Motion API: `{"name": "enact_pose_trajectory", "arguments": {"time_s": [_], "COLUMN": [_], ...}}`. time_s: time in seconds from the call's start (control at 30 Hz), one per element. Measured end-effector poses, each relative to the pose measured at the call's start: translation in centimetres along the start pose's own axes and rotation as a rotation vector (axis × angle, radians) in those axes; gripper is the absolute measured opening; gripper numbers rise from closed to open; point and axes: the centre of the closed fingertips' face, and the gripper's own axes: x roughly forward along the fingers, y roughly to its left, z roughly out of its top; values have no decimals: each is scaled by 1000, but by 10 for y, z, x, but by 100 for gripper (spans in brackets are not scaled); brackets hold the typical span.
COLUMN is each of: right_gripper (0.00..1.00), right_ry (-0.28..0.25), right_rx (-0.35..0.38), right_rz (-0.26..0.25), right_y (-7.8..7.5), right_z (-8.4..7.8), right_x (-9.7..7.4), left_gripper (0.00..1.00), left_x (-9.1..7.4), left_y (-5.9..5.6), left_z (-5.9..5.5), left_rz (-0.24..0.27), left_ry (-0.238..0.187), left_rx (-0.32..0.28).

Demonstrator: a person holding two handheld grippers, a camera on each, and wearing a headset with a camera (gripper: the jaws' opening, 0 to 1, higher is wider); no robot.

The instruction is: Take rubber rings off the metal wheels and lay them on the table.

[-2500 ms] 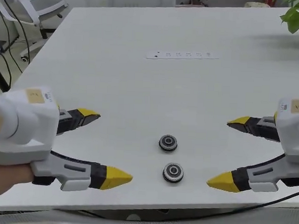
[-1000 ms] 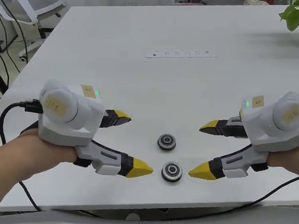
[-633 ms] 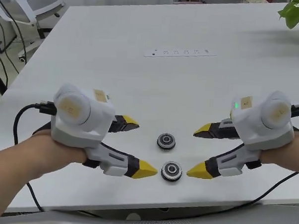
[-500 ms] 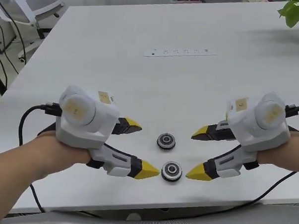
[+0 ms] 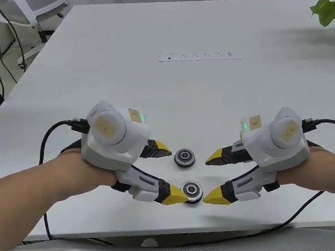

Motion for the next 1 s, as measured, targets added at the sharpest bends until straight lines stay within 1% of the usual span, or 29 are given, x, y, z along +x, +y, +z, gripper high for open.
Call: {"name": "enact_pose_trajectory", "arguments": {"time_s": [0.2, 0.33, 0.43, 0.53, 0.67, 1.0], "right_gripper": [40, 39, 38, 37, 36, 36], "right_ry": [-7, -6, -8, -7, -6, -3], "right_rx": [-5, -2, 2, 3, 9, 9], "right_rz": [14, 27, 34, 39, 43, 53], "right_y": [2, 3, 5, 6, 7, 11], "right_z": [2, 0, 0, -2, -3, -4], "right_x": [3, 7, 8, 9, 10, 11], "left_gripper": [53, 50, 48, 46, 43, 34], "left_x": [8, 14, 16, 19, 23, 31], "left_y": [-2, -4, -5, -7, -7, -15], "left_z": [-4, -9, -9, -8, -8, -15], "left_rz": [-19, -34, -40, -51, -54, -75], "left_ry": [14, 37, 37, 29, 23, 41], "left_rx": [-8, 3, 3, -14, -29, -18]}}
